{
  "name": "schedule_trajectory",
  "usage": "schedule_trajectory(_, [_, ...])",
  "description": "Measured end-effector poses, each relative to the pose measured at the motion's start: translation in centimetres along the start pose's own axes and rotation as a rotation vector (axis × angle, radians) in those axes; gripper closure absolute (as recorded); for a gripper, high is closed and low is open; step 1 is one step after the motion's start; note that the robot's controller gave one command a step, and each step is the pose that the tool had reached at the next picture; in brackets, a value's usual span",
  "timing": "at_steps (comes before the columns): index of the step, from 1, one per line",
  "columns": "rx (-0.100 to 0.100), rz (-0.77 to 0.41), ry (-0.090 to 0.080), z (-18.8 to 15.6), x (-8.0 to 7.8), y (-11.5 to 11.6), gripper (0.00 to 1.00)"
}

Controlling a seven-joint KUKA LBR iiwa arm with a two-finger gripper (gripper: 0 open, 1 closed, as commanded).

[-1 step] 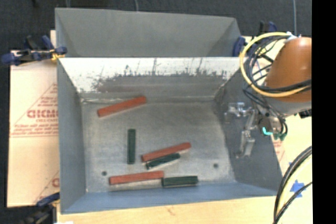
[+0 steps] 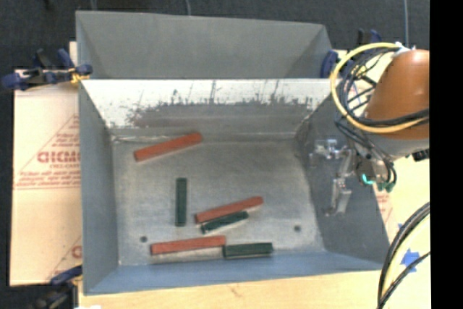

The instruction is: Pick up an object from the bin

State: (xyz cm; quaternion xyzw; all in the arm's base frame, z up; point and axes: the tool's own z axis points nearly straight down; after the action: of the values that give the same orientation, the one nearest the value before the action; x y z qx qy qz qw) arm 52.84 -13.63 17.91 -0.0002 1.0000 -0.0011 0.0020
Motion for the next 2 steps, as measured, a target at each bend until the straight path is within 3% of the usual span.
schedule_trajectory(1, [0.002,-0.011,-0.008,4.1,-2.0,3.2,0.0])
schedule_trajectory(2, [-0.003,-0.058,0.006,6.6,0.9,6.2,0.0])
